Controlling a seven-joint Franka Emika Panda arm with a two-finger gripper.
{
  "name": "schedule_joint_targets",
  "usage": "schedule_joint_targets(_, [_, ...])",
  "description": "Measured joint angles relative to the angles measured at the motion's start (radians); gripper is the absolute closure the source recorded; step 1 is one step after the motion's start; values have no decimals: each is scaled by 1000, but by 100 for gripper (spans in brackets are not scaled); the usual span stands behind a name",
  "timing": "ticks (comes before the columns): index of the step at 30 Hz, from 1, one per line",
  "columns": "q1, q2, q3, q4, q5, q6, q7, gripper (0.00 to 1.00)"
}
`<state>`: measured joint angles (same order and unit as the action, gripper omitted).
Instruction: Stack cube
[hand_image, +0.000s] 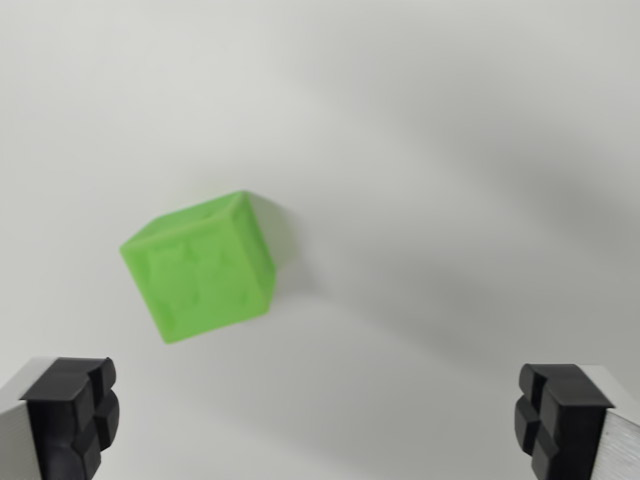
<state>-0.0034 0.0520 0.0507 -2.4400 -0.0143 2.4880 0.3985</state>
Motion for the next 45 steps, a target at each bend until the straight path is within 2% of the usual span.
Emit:
schedule_joint_targets(16, [25, 50, 27, -118, -3, 167, -128, 0])
schedule_joint_targets(26, [42, 110, 39, -170, -21, 277, -183, 0])
schedule_joint_targets(31, [44, 175, 33, -163, -37, 333, -179, 0])
schedule_joint_targets(37, [58, 258, 15, -148, -56, 400, -166, 0])
schedule_joint_targets(45, [79, 336, -7, -128, -60, 460, -162, 0])
